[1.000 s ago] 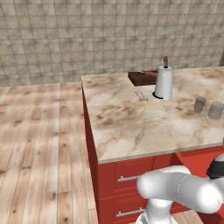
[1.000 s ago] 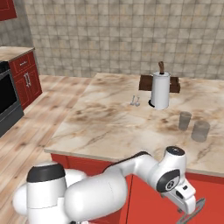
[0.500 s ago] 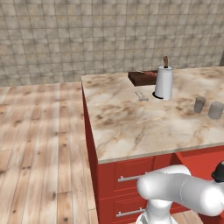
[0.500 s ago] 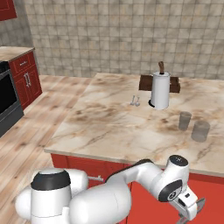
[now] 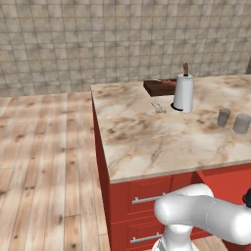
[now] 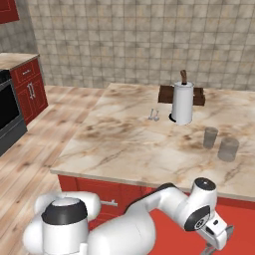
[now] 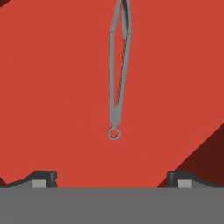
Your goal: Take the tongs from the drawer on the right and place them on the dining counter next to the tray containing the kebab skewer.
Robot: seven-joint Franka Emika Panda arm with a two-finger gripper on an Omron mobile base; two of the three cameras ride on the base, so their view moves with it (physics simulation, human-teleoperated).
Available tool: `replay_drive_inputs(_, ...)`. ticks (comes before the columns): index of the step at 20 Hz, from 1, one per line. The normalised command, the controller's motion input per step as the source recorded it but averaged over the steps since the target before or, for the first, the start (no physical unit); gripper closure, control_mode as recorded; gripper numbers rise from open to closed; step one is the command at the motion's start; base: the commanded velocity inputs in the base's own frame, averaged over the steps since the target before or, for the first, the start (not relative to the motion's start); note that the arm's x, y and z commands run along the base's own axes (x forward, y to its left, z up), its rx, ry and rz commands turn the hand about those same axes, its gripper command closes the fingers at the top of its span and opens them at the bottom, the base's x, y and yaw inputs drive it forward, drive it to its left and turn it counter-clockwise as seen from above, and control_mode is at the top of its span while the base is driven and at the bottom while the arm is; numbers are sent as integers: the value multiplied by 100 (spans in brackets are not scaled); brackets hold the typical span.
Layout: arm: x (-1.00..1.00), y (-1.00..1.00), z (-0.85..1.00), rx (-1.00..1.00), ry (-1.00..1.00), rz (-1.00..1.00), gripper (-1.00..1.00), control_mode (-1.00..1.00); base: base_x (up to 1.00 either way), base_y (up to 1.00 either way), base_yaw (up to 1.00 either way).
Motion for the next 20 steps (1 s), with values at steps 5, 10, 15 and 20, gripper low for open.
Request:
replay_drive_inputs(5,1,-22,-14,0,0,3,-100,-100,0,0,0)
replay_drive_inputs(10,1,-16,-20,0,0,3,-100,-100,0,0,0)
replay_drive_inputs(15,2,-6,-22,0,0,2,-100,-100,0,0,0)
replay_drive_inputs(20,5,-4,-18,0,0,2,-100,-100,0,0,0)
